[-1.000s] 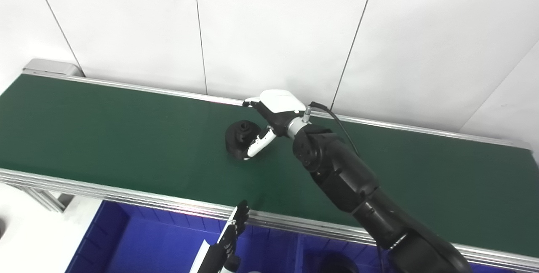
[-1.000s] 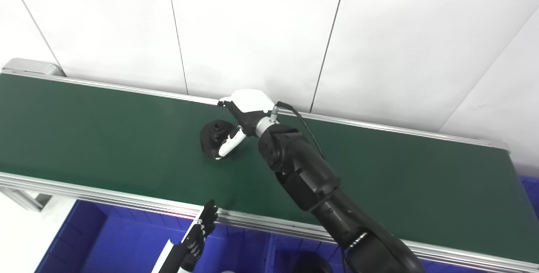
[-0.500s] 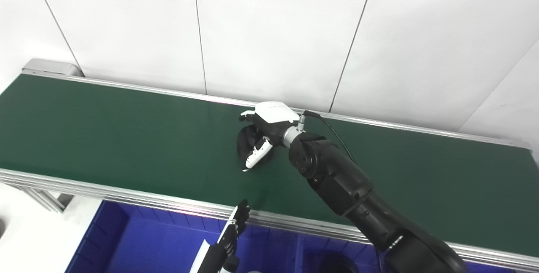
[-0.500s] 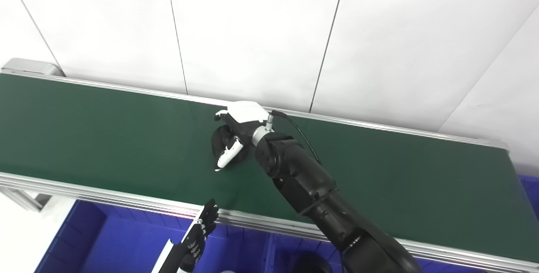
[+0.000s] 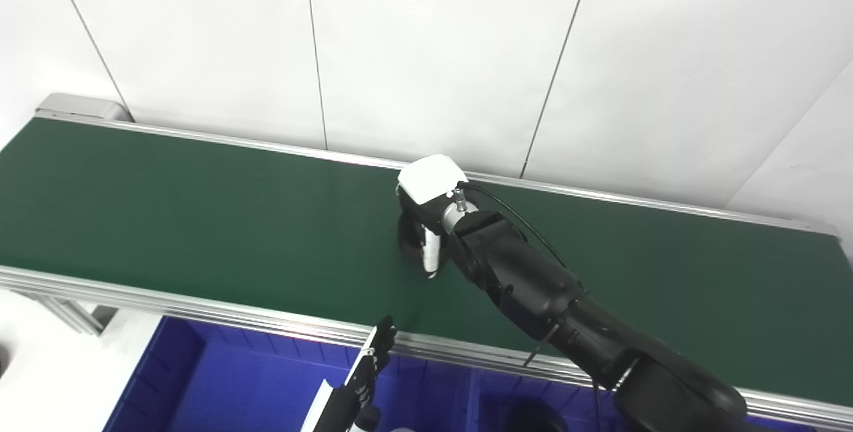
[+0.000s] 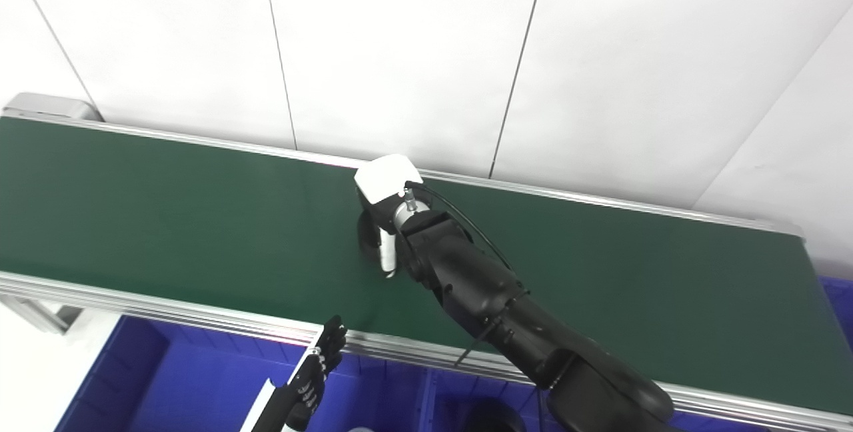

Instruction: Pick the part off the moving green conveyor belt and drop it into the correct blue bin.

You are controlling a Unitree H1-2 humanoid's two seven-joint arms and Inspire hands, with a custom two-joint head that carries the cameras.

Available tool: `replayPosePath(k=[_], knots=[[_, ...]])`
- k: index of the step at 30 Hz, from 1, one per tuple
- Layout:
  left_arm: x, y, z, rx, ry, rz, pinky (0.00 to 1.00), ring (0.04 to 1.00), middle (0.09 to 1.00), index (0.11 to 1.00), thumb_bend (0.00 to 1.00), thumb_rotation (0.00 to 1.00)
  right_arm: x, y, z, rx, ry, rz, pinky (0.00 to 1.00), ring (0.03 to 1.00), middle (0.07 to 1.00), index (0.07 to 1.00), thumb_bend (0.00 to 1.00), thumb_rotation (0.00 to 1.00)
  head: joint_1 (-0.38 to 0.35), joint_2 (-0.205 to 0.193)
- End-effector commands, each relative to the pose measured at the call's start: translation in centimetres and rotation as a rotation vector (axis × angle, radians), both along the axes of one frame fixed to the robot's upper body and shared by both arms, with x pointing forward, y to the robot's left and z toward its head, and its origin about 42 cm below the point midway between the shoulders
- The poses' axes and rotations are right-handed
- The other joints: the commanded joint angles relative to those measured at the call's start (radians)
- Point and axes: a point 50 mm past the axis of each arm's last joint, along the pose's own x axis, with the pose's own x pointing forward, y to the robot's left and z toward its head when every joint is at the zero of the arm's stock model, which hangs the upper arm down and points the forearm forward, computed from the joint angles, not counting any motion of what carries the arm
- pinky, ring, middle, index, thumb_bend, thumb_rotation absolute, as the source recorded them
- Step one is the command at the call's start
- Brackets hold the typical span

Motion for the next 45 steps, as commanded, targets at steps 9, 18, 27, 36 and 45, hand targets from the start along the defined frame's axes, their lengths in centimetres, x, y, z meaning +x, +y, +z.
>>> replayPosePath(k=[9, 18, 27, 36, 45], knots=[[0.0, -0.9, 1.1, -0.035, -0.043, -0.004, 1.00, 0.997, 0.993, 1.000, 0.84, 1.00, 0.4, -0.3, 2.2, -0.018, 0.027, -0.055, 0.39, 0.427, 0.549, 0.505, 0.51, 0.00, -0.008, 0.005], [0.0, -0.6, 1.3, -0.034, -0.031, -0.002, 1.00, 0.997, 0.997, 1.000, 0.87, 1.00, -0.2, 0.1, 5.1, 0.029, 0.052, -0.004, 0.32, 0.415, 0.529, 0.532, 0.51, 0.00, -0.031, 0.014], [0.5, 0.3, 1.6, -0.026, -0.022, 0.011, 1.00, 0.996, 0.997, 1.000, 0.88, 1.00, -3.7, -0.9, 11.6, -0.082, -0.058, 0.181, 0.39, 0.414, 0.519, 0.535, 0.51, 0.00, -0.095, 0.030], [1.0, 2.0, 2.2, 0.052, -0.030, 0.024, 0.99, 0.989, 0.994, 1.000, 0.88, 1.00, -9.1, -5.6, 13.3, -0.147, -0.068, 0.221, 0.33, 0.380, 0.495, 0.563, 0.51, 0.00, -0.174, 0.064], [1.9, 5.5, 3.3, 0.104, -0.040, 0.023, 1.00, 0.957, 0.976, 1.000, 0.84, 1.00, -15.7, -8.9, 12.2, -0.072, -0.033, 0.233, 0.22, 0.396, 0.516, 0.493, 0.52, 0.00, -0.372, 0.142]])
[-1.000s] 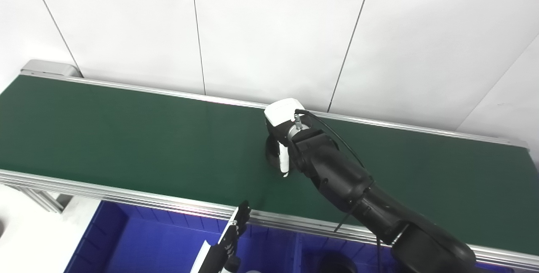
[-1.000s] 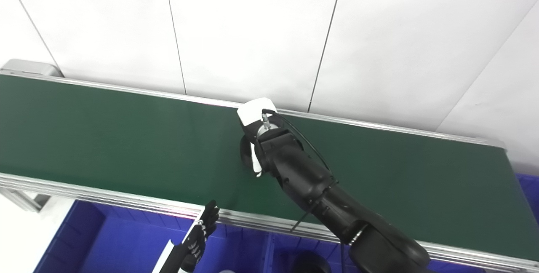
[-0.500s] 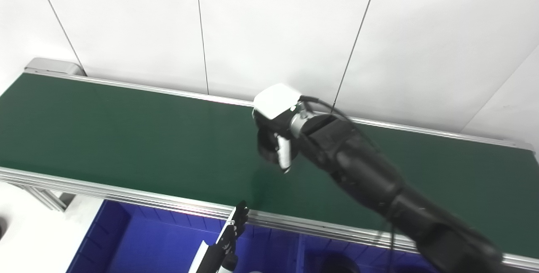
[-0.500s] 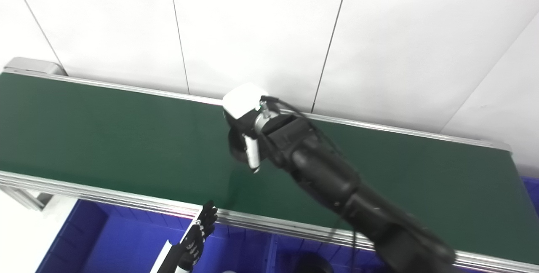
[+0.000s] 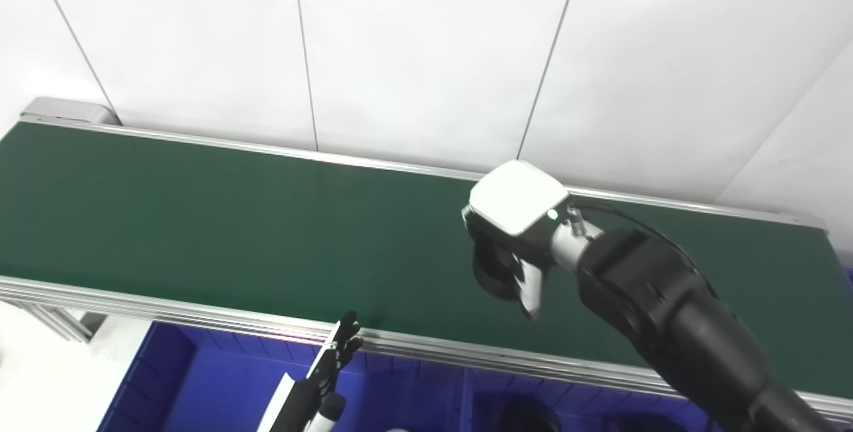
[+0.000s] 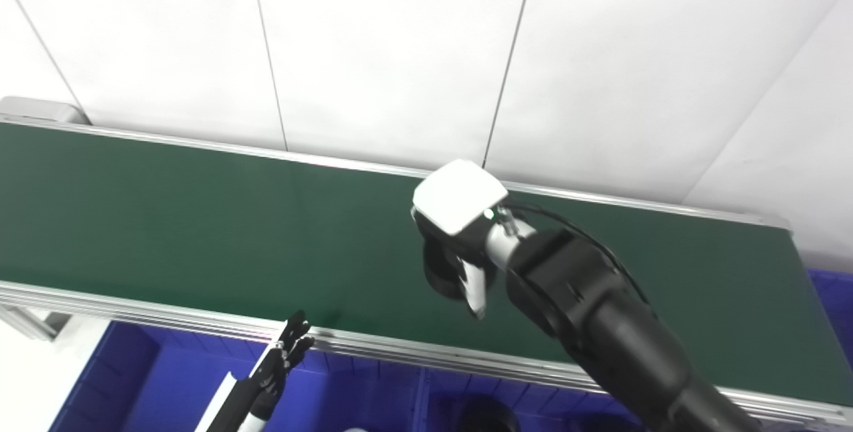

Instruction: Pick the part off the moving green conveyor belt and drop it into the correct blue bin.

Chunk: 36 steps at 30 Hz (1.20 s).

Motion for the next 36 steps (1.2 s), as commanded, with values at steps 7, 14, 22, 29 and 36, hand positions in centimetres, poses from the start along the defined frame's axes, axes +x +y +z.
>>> replayPosePath(k=[7, 14, 22, 29, 36], knots=[[2.6, 3.5, 2.4, -0.015, -0.049, 0.022, 0.98, 0.935, 0.947, 1.000, 0.84, 1.00, -5.0, -0.3, 1.0, 0.069, 0.006, -0.062, 0.26, 0.396, 0.525, 0.493, 0.52, 0.00, -0.216, 0.089], [4.6, 6.4, 3.0, -0.030, -0.001, 0.012, 0.99, 0.938, 0.926, 1.000, 0.81, 1.00, -8.2, -0.9, -0.1, 0.179, 0.047, -0.206, 0.30, 0.438, 0.476, 0.520, 0.52, 0.00, -0.342, 0.122], [5.8, 8.8, 3.7, -0.049, 0.066, 0.021, 1.00, 0.964, 0.954, 1.000, 0.84, 1.00, -11.6, -1.4, -3.2, 0.243, 0.108, -0.302, 0.28, 0.398, 0.524, 0.510, 0.51, 0.00, -0.365, 0.137], [6.1, 9.9, 3.9, -0.031, 0.079, 0.034, 0.98, 0.928, 0.923, 1.000, 0.83, 1.00, -12.6, -2.1, -6.1, 0.188, 0.139, -0.353, 0.29, 0.422, 0.480, 0.537, 0.51, 0.00, -0.345, 0.142], [6.3, 9.9, 4.1, -0.033, 0.089, 0.050, 0.99, 0.926, 0.919, 1.000, 0.82, 1.00, -14.2, -3.2, -8.4, 0.164, 0.176, -0.392, 0.28, 0.404, 0.528, 0.494, 0.51, 0.00, -0.328, 0.142]])
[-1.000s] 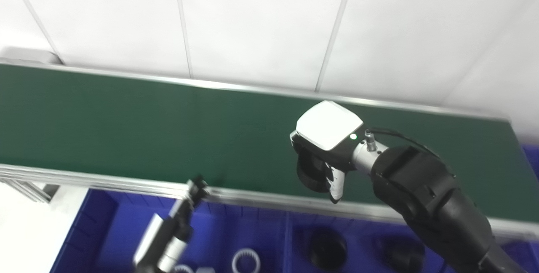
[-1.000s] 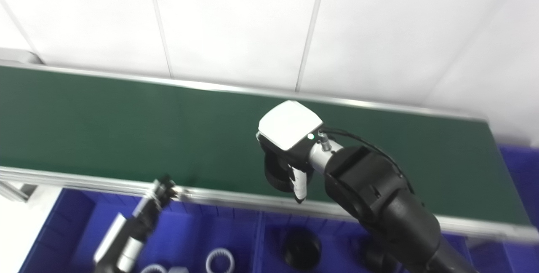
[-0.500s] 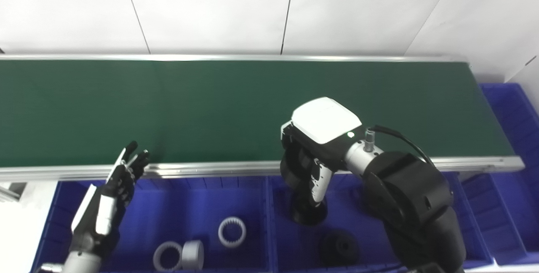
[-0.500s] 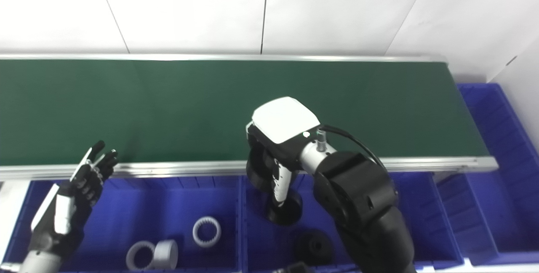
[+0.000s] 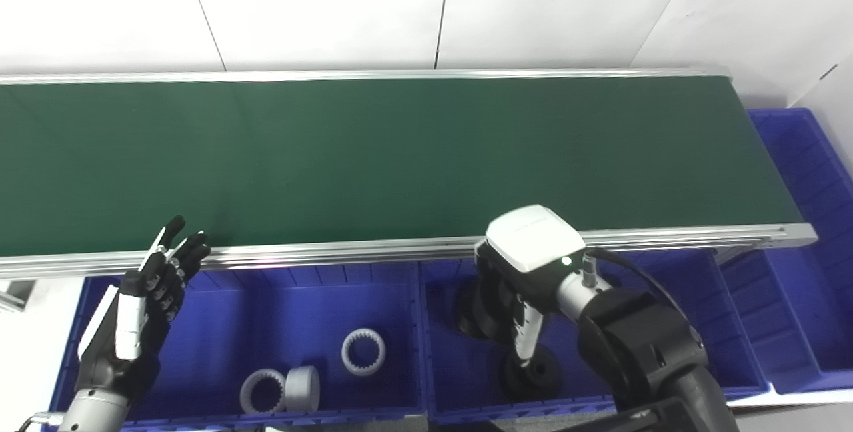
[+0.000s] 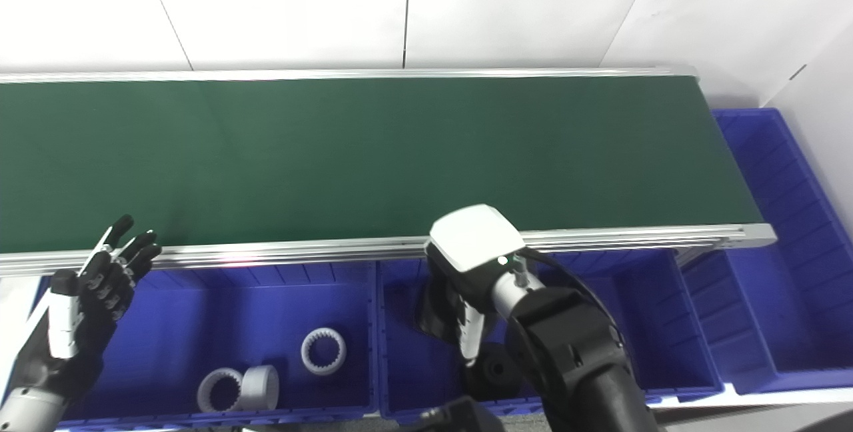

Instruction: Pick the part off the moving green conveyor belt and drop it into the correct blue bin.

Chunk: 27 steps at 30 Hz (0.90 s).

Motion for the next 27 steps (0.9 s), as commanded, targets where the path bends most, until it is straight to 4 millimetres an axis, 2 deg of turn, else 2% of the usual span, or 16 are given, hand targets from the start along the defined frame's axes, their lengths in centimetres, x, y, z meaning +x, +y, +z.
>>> replayPosePath(k=[1, 2, 3, 4, 5, 6, 8, 9, 11, 13, 21, 27], knots=[[0.7, -0.2, 1.5, -0.007, -0.060, -0.009, 0.99, 0.931, 0.921, 1.000, 0.83, 1.00, -0.4, -0.3, 0.2, -0.026, -0.043, 0.033, 0.28, 0.405, 0.528, 0.495, 0.51, 0.00, 0.002, -0.001], [0.7, -0.2, 1.5, -0.008, -0.057, -0.012, 0.99, 0.932, 0.922, 1.000, 0.83, 1.00, -0.7, -0.5, -0.1, -0.037, -0.035, 0.028, 0.28, 0.405, 0.528, 0.495, 0.51, 0.00, 0.003, 0.000], [0.7, -0.3, 1.5, -0.008, -0.055, -0.013, 0.99, 0.933, 0.920, 1.000, 0.83, 1.00, -0.9, -0.6, -0.3, -0.044, -0.031, 0.024, 0.27, 0.405, 0.530, 0.632, 0.52, 0.00, 0.003, 0.000], [0.6, -0.3, 1.5, -0.005, -0.053, -0.015, 0.99, 0.934, 0.921, 1.000, 0.83, 1.00, -1.1, -0.8, -0.6, -0.055, -0.023, 0.004, 0.29, 0.433, 0.563, 0.685, 0.57, 0.03, 0.003, 0.000], [0.5, -0.4, 1.6, -0.003, -0.053, -0.016, 0.98, 0.936, 0.926, 1.000, 0.82, 1.00, -1.4, -1.0, -0.8, -0.078, -0.005, -0.012, 0.37, 0.541, 0.674, 0.746, 0.71, 0.13, 0.004, 0.001], [0.5, -0.5, 1.6, -0.001, -0.053, -0.018, 0.98, 0.936, 0.927, 1.000, 0.82, 1.00, -1.6, -1.2, -1.0, -0.106, 0.026, -0.027, 0.38, 0.559, 0.690, 0.754, 0.72, 0.15, 0.006, 0.001], [0.4, -0.6, 1.6, 0.002, -0.053, -0.022, 0.98, 0.932, 0.923, 1.000, 0.82, 1.00, -1.8, -1.3, -1.1, -0.140, 0.066, -0.047, 0.65, 0.786, 0.831, 0.839, 0.87, 0.30, 0.010, 0.000], [0.4, -0.7, 1.7, 0.000, -0.052, -0.021, 0.98, 0.931, 0.923, 1.000, 0.82, 1.00, -1.9, -1.5, -1.1, -0.163, 0.079, -0.041, 0.70, 0.823, 0.854, 0.851, 0.90, 0.32, 0.015, 0.001], [0.3, -0.8, 1.7, -0.007, -0.050, -0.022, 0.99, 0.931, 0.926, 1.000, 0.81, 1.00, -2.0, -1.6, -1.0, -0.191, 0.098, -0.036, 0.86, 0.941, 0.961, 0.930, 0.98, 0.42, 0.021, 0.000], [0.2, -1.0, 1.6, -0.017, -0.048, -0.023, 1.00, 0.934, 0.925, 1.000, 0.81, 1.00, -2.1, -1.7, -0.9, -0.196, 0.112, -0.041, 0.96, 0.992, 0.995, 0.986, 1.00, 0.44, 0.027, -0.003], [0.2, -1.7, 1.4, -0.025, -0.054, -0.034, 1.00, 0.938, 0.934, 1.000, 0.81, 1.00, -1.2, -2.2, -0.1, -0.183, 0.134, -0.056, 1.00, 0.996, 1.000, 1.000, 1.00, 0.47, 0.045, -0.019], [0.2, -2.5, 1.0, -0.024, -0.064, -0.032, 1.00, 0.936, 0.933, 1.000, 0.80, 1.00, -0.8, -3.1, 0.7, -0.178, 0.115, -0.058, 0.95, 0.967, 0.982, 0.963, 1.00, 0.52, 0.089, -0.031]])
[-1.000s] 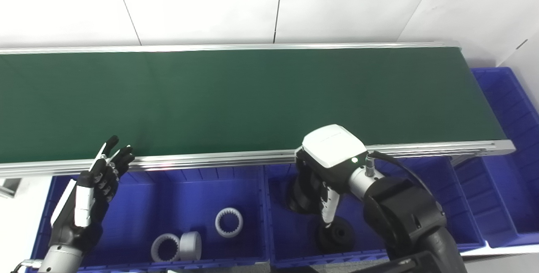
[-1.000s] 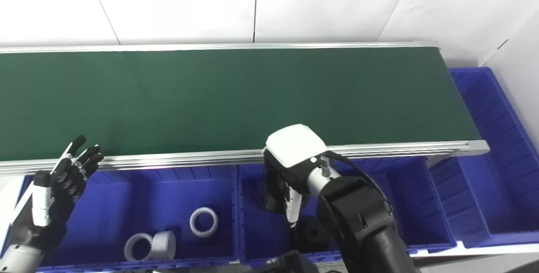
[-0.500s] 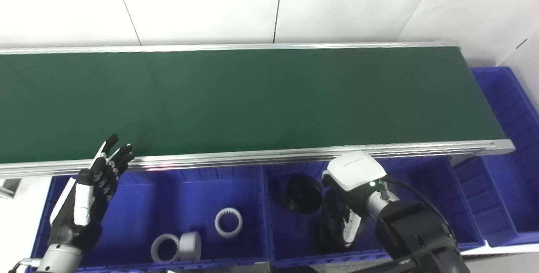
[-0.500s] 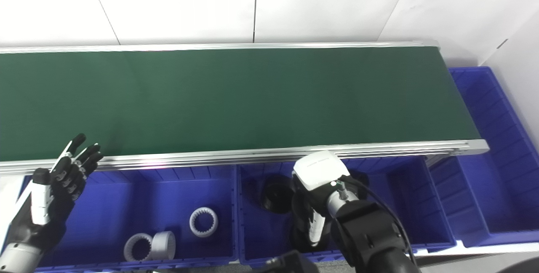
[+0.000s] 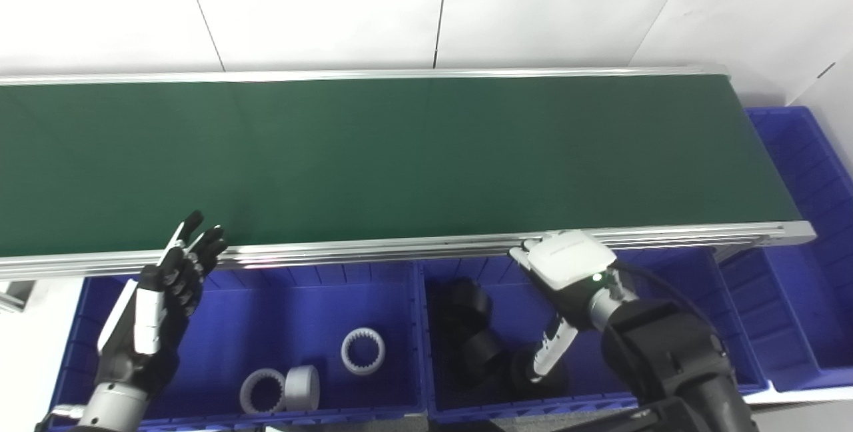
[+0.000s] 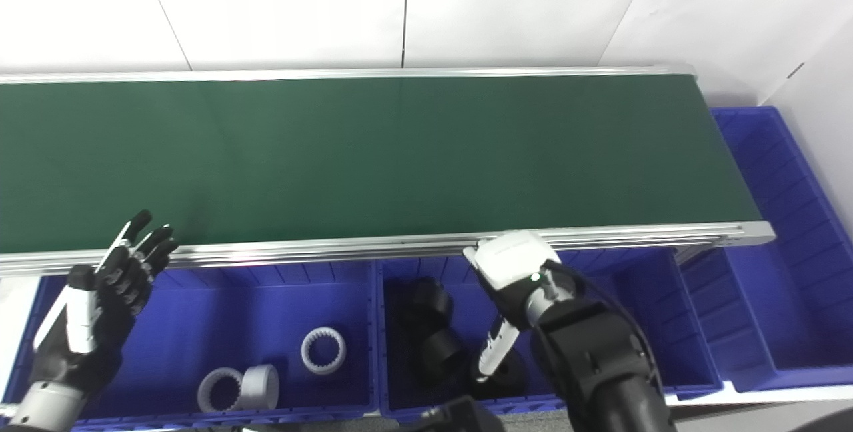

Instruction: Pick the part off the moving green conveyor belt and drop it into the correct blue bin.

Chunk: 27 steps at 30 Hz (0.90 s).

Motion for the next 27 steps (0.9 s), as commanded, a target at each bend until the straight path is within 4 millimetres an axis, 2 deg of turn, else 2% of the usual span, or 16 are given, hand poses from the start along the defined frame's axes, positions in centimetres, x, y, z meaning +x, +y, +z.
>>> replayPosePath(k=[1, 3, 4, 5, 7, 8, 11, 12, 15, 18, 19, 22, 25, 27], knots=[[0.3, -0.3, 0.8, 0.000, -0.065, 0.002, 1.00, 0.933, 0.929, 1.000, 0.79, 1.00, -0.2, -0.4, 1.2, -0.031, -0.053, 0.037, 0.92, 0.957, 0.973, 0.950, 1.00, 0.52, 0.026, -0.006], [0.1, -0.7, 0.7, 0.003, -0.075, 0.004, 1.00, 0.929, 0.921, 1.000, 0.79, 1.00, -0.4, -0.5, 1.6, -0.018, -0.102, 0.057, 0.84, 0.923, 0.944, 0.920, 0.97, 0.51, 0.063, -0.017], [0.0, -0.8, 0.6, 0.005, -0.081, 0.005, 0.99, 0.923, 0.914, 1.000, 0.79, 1.00, -0.5, -0.5, 1.7, -0.007, -0.129, 0.067, 0.77, 0.877, 0.908, 0.890, 0.92, 0.51, 0.069, -0.019], [-0.2, -1.1, 0.5, 0.012, -0.096, 0.005, 0.99, 0.922, 0.913, 1.000, 0.79, 1.00, -0.9, -0.5, 1.9, 0.050, -0.180, 0.078, 0.76, 0.873, 0.905, 0.887, 0.91, 0.51, 0.108, -0.027], [-0.7, -1.7, 0.4, 0.018, -0.119, 0.011, 0.94, 0.909, 0.909, 1.000, 0.79, 1.00, -1.8, -0.4, 1.9, 0.176, -0.259, 0.076, 0.67, 0.801, 0.854, 0.852, 0.87, 0.55, 0.160, -0.035], [-0.8, -2.0, 0.4, 0.018, -0.127, 0.017, 0.91, 0.893, 0.896, 1.000, 0.80, 1.00, -2.2, -0.3, 1.9, 0.235, -0.289, 0.068, 0.63, 0.773, 0.835, 0.844, 0.84, 0.62, 0.160, -0.035], [-1.4, -3.1, 0.2, 0.006, -0.142, 0.023, 0.88, 0.869, 0.877, 1.000, 0.83, 1.00, -3.5, 0.2, 1.1, 0.418, -0.390, 0.046, 0.56, 0.734, 0.814, 0.838, 0.80, 0.74, 0.238, -0.055], [-1.5, -3.4, 0.2, 0.005, -0.145, 0.022, 0.89, 0.867, 0.875, 1.000, 0.84, 1.00, -3.9, 0.3, 0.8, 0.453, -0.417, 0.044, 0.55, 0.729, 0.814, 0.840, 0.79, 0.76, 0.238, -0.055], [-2.1, -4.1, 0.0, 0.020, -0.149, 0.026, 0.88, 0.865, 0.883, 1.000, 0.87, 1.00, -5.0, 0.7, -0.6, 0.559, -0.493, 0.019, 0.58, 0.733, 0.817, 0.837, 0.77, 0.78, 0.308, -0.078], [-2.7, -4.6, -0.2, 0.036, -0.161, 0.033, 0.90, 0.875, 0.899, 1.000, 0.88, 1.00, -6.1, 1.2, -1.8, 0.651, -0.547, -0.050, 0.60, 0.753, 0.835, 0.840, 0.73, 0.80, 0.339, -0.089], [-3.0, -4.8, -0.2, 0.039, -0.171, 0.039, 0.90, 0.875, 0.900, 1.000, 0.88, 1.00, -6.5, 1.2, -2.4, 0.687, -0.567, -0.074, 0.61, 0.755, 0.837, 0.841, 0.73, 0.80, 0.374, -0.106], [-3.5, -5.1, -0.5, 0.054, -0.215, 0.050, 0.89, 0.884, 0.900, 1.000, 0.86, 1.00, -7.4, 1.2, -3.9, 0.761, -0.616, -0.131, 0.62, 0.786, 0.869, 0.865, 0.69, 0.85, 0.409, -0.125], [-4.1, -5.2, -0.9, 0.094, -0.281, 0.088, 0.86, 0.876, 0.908, 1.000, 0.86, 1.00, -8.2, 1.0, -5.5, 0.842, -0.693, -0.191, 0.67, 0.807, 0.881, 0.867, 0.67, 0.88, 0.464, -0.162], [-4.6, -5.2, -1.1, 0.097, -0.303, 0.106, 0.90, 0.902, 0.951, 1.000, 0.85, 1.00, -8.5, 0.9, -6.4, 0.873, -0.735, -0.215, 0.71, 0.825, 0.889, 0.881, 0.69, 0.94, 0.483, -0.178]])
